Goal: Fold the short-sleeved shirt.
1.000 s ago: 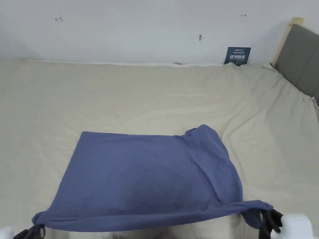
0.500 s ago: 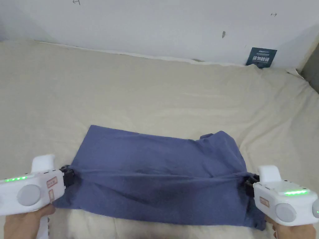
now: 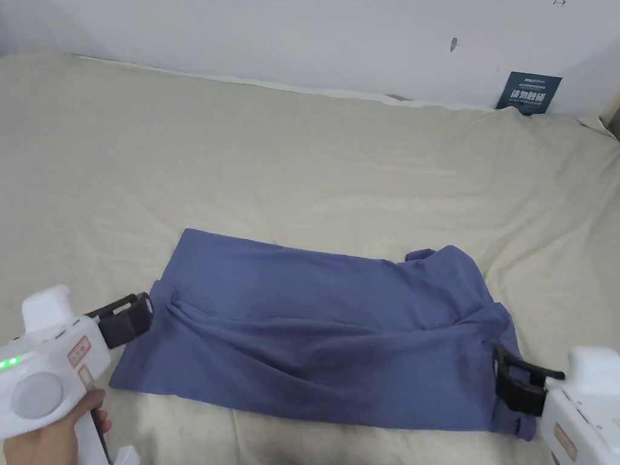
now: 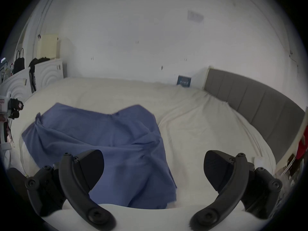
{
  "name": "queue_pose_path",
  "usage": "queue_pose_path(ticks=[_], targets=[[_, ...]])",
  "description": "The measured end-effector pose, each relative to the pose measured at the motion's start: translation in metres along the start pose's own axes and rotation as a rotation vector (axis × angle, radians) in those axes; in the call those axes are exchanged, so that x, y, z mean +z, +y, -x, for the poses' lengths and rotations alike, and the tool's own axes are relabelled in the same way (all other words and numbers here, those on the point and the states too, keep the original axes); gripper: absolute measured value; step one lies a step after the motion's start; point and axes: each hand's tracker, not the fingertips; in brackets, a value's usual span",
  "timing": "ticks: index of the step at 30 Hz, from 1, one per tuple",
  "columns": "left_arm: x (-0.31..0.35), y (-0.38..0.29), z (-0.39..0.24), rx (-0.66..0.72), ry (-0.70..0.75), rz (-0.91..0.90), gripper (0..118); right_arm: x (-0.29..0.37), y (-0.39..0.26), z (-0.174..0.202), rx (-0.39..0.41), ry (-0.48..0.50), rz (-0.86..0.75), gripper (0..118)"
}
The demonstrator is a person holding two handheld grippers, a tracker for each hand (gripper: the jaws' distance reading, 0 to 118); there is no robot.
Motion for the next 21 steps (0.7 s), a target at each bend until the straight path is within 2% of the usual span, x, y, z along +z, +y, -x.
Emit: queue_pose_path(ticks=[3, 4, 5, 7, 8, 9, 10, 11, 12, 13, 15, 18, 21], targets=[[0.041, -0.022, -0.004, -0.070, 0.006, -0.092, 118, 0.044, -0.012, 0.004, -0.088, 0.023, -0.087, 118], [0.054, -0.028, -0.007, -0.127, -0.013, -0.109, 115, 0.060, -0.013, 0.008, -0.100, -0.016, -0.130, 118], [0.066, -0.034, -0.010, -0.168, -0.022, -0.138, 106, 0.069, -0.014, 0.011, -0.099, -0.039, -0.139, 118], [0.104, -0.043, -0.025, -0.232, -0.052, -0.166, 65, 0.082, -0.015, 0.014, -0.093, -0.006, -0.124, 114], [0.119, -0.048, -0.028, -0.226, -0.064, -0.185, 43, 0.089, -0.013, 0.018, -0.083, 0.015, -0.134, 105], [0.128, -0.052, -0.029, -0.199, -0.071, -0.175, 18, 0.095, -0.012, 0.021, -0.073, 0.015, -0.140, 72], [0.133, -0.054, -0.031, -0.194, -0.077, -0.167, 14, 0.098, -0.012, 0.022, -0.065, 0.012, -0.137, 23], [0.128, -0.055, -0.020, -0.193, -0.071, -0.155, 13, 0.099, -0.010, 0.023, -0.060, 0.017, -0.118, 0], [0.129, -0.056, -0.018, -0.197, -0.071, -0.138, 8, 0.097, -0.014, 0.028, -0.065, 0.006, -0.097, 0], [0.128, -0.059, -0.017, -0.206, -0.077, -0.115, 8, 0.097, -0.015, 0.029, -0.068, 0.046, -0.109, 0], [0.121, -0.061, -0.014, -0.203, -0.044, -0.088, 8, 0.100, -0.018, 0.038, -0.053, 0.033, -0.105, 0], [0.101, -0.057, -0.001, -0.174, -0.058, -0.036, 8, 0.102, -0.018, 0.027, -0.043, 0.027, -0.107, 0], [0.076, -0.047, -0.001, -0.178, -0.009, 0.009, 9, 0.101, -0.020, 0.019, -0.031, 0.034, -0.088, 0]])
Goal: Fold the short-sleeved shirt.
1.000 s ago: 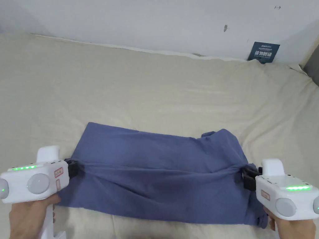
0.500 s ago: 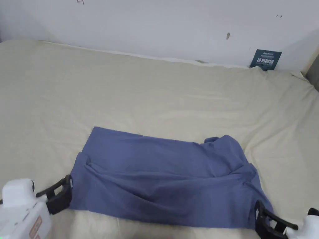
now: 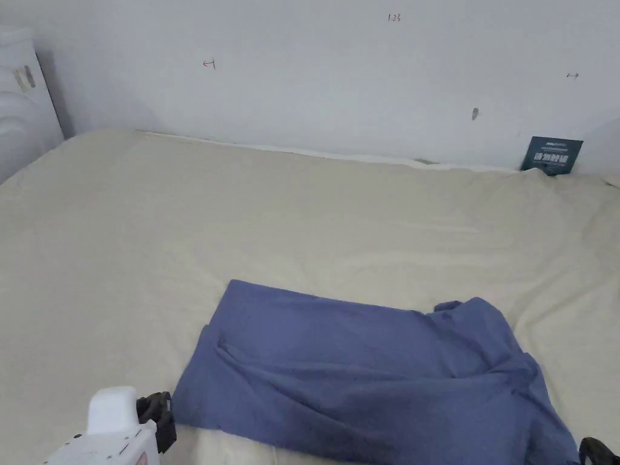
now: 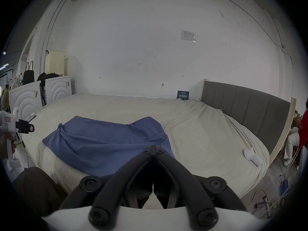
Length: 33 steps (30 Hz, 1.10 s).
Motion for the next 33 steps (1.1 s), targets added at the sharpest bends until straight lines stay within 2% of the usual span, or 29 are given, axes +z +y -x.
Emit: queue_pose_path(ticks=[1, 2, 3, 4, 6, 7, 11, 13, 14, 15, 16, 17, 18, 19, 20, 21, 22, 23, 24, 25, 30, 33], targets=[[-0.010, 0.002, 0.003, 0.002, -0.002, 0.023, 15, 0.000, -0.003, 0.001, 0.006, -0.003, 0.003, 0], [-0.019, 0.006, 0.000, -0.001, -0.018, 0.047, 39, -0.001, -0.005, 0.002, 0.008, -0.003, 0.011, 0], [-0.028, 0.007, -0.001, -0.013, -0.012, 0.043, 92, -0.003, -0.003, -0.007, 0.007, -0.001, 0.020, 0], [-0.037, 0.008, -0.003, -0.044, 0.008, 0.054, 118, -0.004, -0.006, -0.006, 0.010, -0.005, 0.026, 0], [-0.059, 0.004, -0.002, -0.092, 0.087, 0.142, 118, -0.005, -0.012, -0.006, 0.013, -0.009, 0.039, 0], [-0.067, -0.006, -0.006, -0.086, 0.054, 0.091, 118, -0.008, -0.012, -0.013, 0.011, -0.007, 0.048, 0], [-0.090, -0.013, -0.002, -0.132, 0.051, 0.187, 118, -0.013, -0.019, -0.021, 0.031, -0.029, 0.083, 0], [-0.095, -0.023, -0.004, -0.154, 0.027, 0.226, 110, -0.013, -0.021, -0.025, 0.037, -0.041, 0.097, 0], [-0.094, -0.026, -0.009, -0.154, 0.019, 0.247, 93, -0.013, -0.022, -0.027, 0.038, -0.044, 0.104, 0], [-0.086, -0.028, -0.012, -0.182, 0.093, 0.183, 87, -0.014, -0.022, -0.030, 0.036, -0.044, 0.114, 0], [-0.082, -0.025, -0.014, -0.156, 0.035, 0.176, 77, -0.015, -0.024, -0.031, 0.037, -0.046, 0.119, 1], [-0.079, -0.021, -0.014, -0.157, 0.041, 0.189, 64, -0.017, -0.027, -0.032, 0.038, -0.051, 0.134, 1], [-0.072, -0.020, -0.013, -0.169, 0.036, 0.176, 25, -0.019, -0.030, -0.032, 0.039, -0.059, 0.143, 1], [-0.070, -0.018, -0.011, -0.167, -0.025, 0.174, 9, -0.020, -0.032, -0.034, 0.037, -0.063, 0.137, 1], [-0.066, -0.018, -0.013, -0.152, -0.068, 0.177, 9, -0.020, -0.035, -0.037, 0.011, -0.041, 0.099, 8], [-0.062, -0.017, -0.018, -0.234, -0.004, 0.158, 9, -0.020, -0.039, -0.042, -0.026, -0.016, 0.070, 40], [-0.067, -0.018, -0.017, -0.255, -0.004, 0.147, 9, -0.024, -0.041, -0.045, -0.055, -0.012, 0.087, 77], [-0.065, -0.016, -0.017, -0.243, -0.014, 0.147, 9, -0.032, -0.041, -0.047, -0.077, -0.016, 0.139, 111], [-0.062, -0.014, -0.016, -0.233, -0.015, 0.138, 9, -0.043, -0.045, -0.051, -0.088, -0.020, 0.199, 118], [-0.059, -0.013, -0.017, -0.206, -0.027, 0.137, 9, -0.050, -0.050, -0.054, -0.088, -0.014, 0.195, 118], [-0.042, 0.005, -0.026, -0.221, -0.030, 0.105, 9, -0.102, -0.078, -0.065, -0.065, -0.029, 0.404, 118], [-0.039, 0.007, -0.023, -0.178, -0.055, 0.123, 9, -0.118, -0.078, -0.061, -0.115, -0.015, 0.408, 107]])
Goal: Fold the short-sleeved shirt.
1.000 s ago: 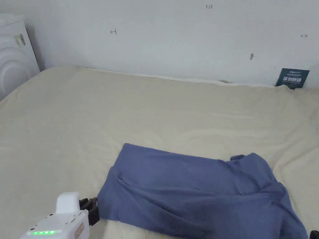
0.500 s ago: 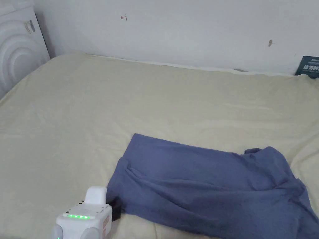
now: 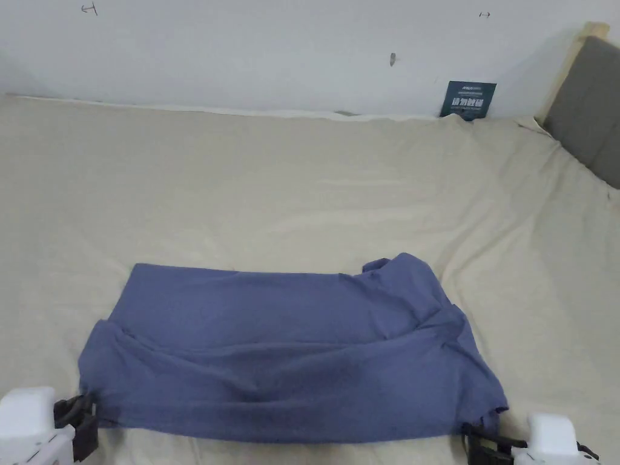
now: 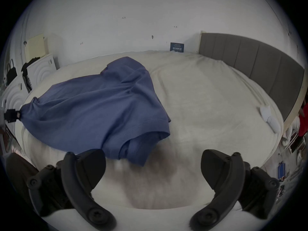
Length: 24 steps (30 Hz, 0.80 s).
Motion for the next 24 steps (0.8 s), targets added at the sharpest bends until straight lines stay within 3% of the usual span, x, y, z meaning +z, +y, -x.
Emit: queue_pose_path(ticks=[3, 5, 6, 7, 10, 16, 18, 22, 23, 24], targets=[[-0.001, -0.001, 0.003, -0.002, -0.003, 0.005, 9, -0.006, 0.006, 0.007, 0.017, 0.054, -0.011, 78], [-0.006, -0.004, 0.007, -0.002, -0.008, 0.024, 9, -0.008, 0.009, 0.008, 0.020, 0.117, -0.015, 71], [-0.007, -0.005, 0.009, -0.001, -0.011, 0.026, 9, -0.005, 0.014, 0.012, 0.023, 0.144, -0.029, 38], [-0.007, -0.006, 0.010, -0.001, -0.014, 0.028, 9, -0.001, 0.017, 0.017, 0.058, 0.109, -0.033, 8], [-0.002, -0.006, 0.011, 0.003, -0.021, 0.032, 9, 0.012, 0.026, 0.022, 0.147, 0.064, -0.061, 8], [0.023, -0.015, 0.019, 0.053, -0.032, 0.020, 9, 0.064, 0.019, 0.022, 0.135, 0.049, -0.128, 8], [0.031, -0.027, 0.028, 0.068, -0.035, 0.032, 9, 0.077, 0.001, 0.019, 0.094, 0.068, -0.111, 8], [0.035, -0.056, 0.038, 0.064, -0.048, 0.107, 9, 0.069, -0.034, 0.020, 0.107, 0.067, -0.071, 8], [0.034, -0.062, 0.038, 0.062, -0.046, 0.103, 9, 0.063, -0.040, 0.020, 0.109, 0.062, -0.059, 9], [0.034, -0.067, 0.036, 0.065, -0.044, 0.094, 11, 0.058, -0.045, 0.019, 0.099, 0.063, -0.050, 17]])
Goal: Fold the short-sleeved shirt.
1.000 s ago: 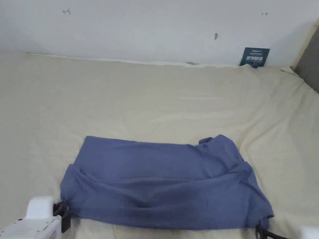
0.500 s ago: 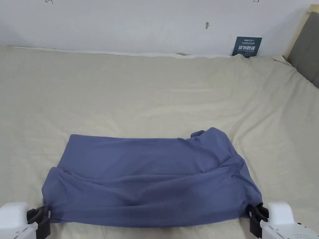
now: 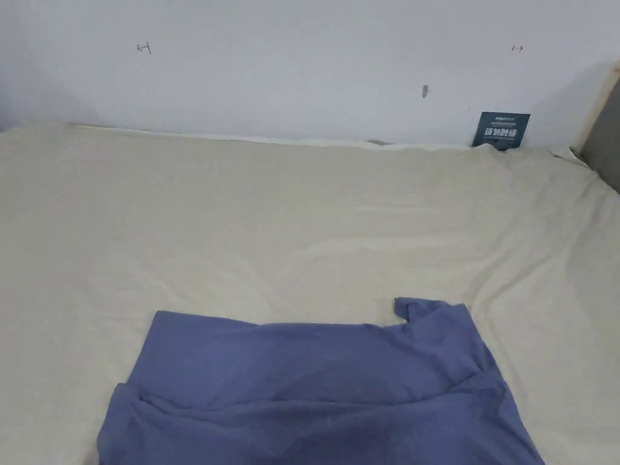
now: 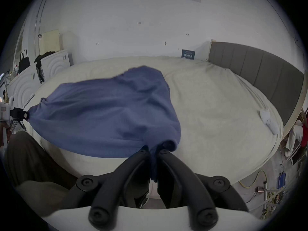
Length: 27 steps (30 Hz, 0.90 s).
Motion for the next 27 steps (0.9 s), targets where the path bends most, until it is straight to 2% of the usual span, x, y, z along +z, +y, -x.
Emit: queue_pose_path(ticks=[1, 2, 3, 4, 6, 7, 9, 13, 14, 15, 16, 17, 18, 19, 20, 24, 27], targets=[[-0.001, -0.004, 0.000, 0.012, 0.004, -0.036, 25, -0.002, -0.002, 0.000, -0.026, -0.003, 0.009, 32], [-0.001, -0.006, 0.000, 0.020, -0.001, -0.054, 61, -0.002, -0.002, -0.001, -0.057, -0.004, 0.002, 59], [0.000, -0.005, -0.001, 0.019, 0.028, -0.036, 113, 0.005, -0.001, -0.002, -0.090, -0.001, -0.027, 97], [-0.001, -0.004, 0.000, 0.015, 0.030, -0.029, 118, 0.013, 0.002, -0.002, -0.123, -0.012, -0.045, 110], [0.012, -0.006, 0.000, -0.015, 0.022, -0.110, 118, 0.036, 0.012, -0.002, -0.177, 0.002, -0.137, 110], [0.015, -0.004, -0.001, -0.028, 0.069, -0.074, 118, 0.045, 0.018, -0.001, -0.183, 0.001, -0.165, 110], [0.040, 0.002, -0.011, -0.061, 0.107, -0.132, 118, 0.065, 0.036, 0.009, -0.112, -0.051, -0.242, 110], [0.071, 0.020, -0.030, -0.057, 0.092, -0.318, 118, 0.087, 0.073, 0.030, -0.023, -0.046, -0.359, 110], [0.074, 0.024, -0.037, -0.074, 0.105, -0.374, 116, 0.085, 0.081, 0.035, -0.005, -0.031, -0.370, 110], [0.076, 0.027, -0.045, -0.106, 0.135, -0.406, 108, 0.084, 0.090, 0.039, 0.005, -0.022, -0.377, 109], [0.076, 0.031, -0.051, -0.121, 0.153, -0.427, 91, 0.083, 0.096, 0.043, 0.011, -0.013, -0.381, 104], [0.076, 0.038, -0.061, -0.141, 0.165, -0.440, 57, 0.081, 0.103, 0.047, 0.025, -0.001, -0.392, 91], [0.074, 0.044, -0.067, -0.154, 0.174, -0.444, 5, 0.077, 0.109, 0.052, 0.043, -0.003, -0.400, 58], [0.072, 0.048, -0.071, -0.145, 0.148, -0.446, 5, 0.073, 0.113, 0.056, 0.057, -0.006, -0.400, 29], [0.071, 0.056, -0.071, -0.141, 0.076, -0.434, 5, 0.069, 0.117, 0.060, 0.074, -0.017, -0.402, 7], [0.041, 0.091, -0.071, -0.104, 0.051, -0.402, 5, 0.057, 0.126, 0.068, 0.091, 0.080, -0.388, 1], [-0.006, 0.129, -0.063, -0.115, 0.078, -0.329, 5, 0.050, 0.124, 0.070, 0.127, 0.079, -0.370, 1]])
